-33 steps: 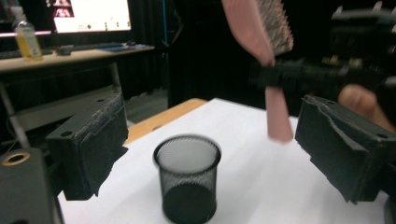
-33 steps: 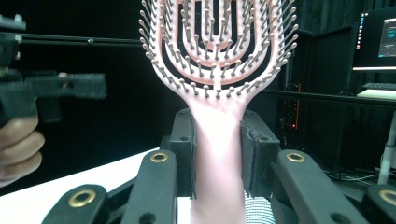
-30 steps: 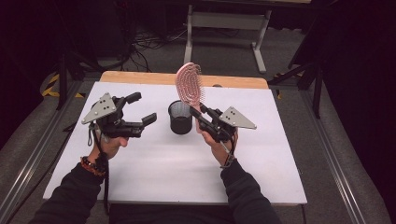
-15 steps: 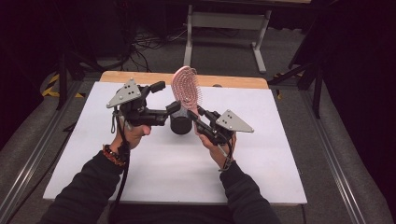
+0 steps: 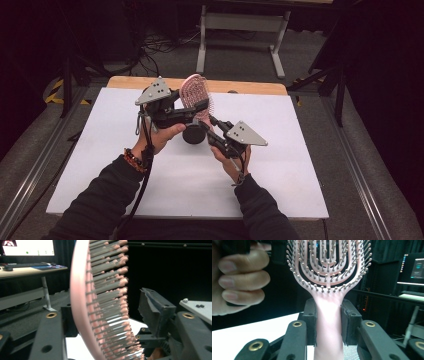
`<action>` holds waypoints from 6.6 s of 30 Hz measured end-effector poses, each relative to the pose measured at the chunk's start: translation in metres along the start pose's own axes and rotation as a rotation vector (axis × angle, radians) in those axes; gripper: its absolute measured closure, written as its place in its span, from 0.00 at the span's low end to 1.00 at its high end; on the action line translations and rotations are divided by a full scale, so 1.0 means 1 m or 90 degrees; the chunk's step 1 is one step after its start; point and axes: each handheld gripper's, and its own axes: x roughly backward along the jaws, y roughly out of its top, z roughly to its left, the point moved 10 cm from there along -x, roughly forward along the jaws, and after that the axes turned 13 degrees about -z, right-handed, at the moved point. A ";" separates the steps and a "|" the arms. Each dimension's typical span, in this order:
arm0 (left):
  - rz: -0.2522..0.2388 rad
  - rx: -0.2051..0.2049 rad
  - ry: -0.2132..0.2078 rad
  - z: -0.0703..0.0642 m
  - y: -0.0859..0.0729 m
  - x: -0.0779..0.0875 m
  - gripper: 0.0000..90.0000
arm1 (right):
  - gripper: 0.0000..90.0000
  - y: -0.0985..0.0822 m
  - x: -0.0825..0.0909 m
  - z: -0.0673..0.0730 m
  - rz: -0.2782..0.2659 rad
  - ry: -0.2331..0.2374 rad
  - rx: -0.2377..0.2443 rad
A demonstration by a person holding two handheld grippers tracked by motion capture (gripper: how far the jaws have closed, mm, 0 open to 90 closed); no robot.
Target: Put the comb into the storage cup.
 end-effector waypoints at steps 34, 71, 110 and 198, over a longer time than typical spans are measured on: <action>-0.047 0.002 0.011 0.014 0.016 -0.004 0.70 | 0.47 -0.011 0.001 -0.012 0.031 -0.062 -0.004; -0.041 -0.050 0.055 0.054 0.032 -0.001 0.70 | 0.27 -0.024 0.094 -0.049 0.153 -0.082 0.065; 0.015 -0.061 0.078 0.076 -0.025 -0.008 0.70 | 0.25 -0.036 0.123 -0.052 0.191 -0.082 0.078; 0.064 0.088 0.177 0.131 -0.114 0.010 0.60 | 0.25 -0.063 0.117 -0.043 0.252 -0.040 0.062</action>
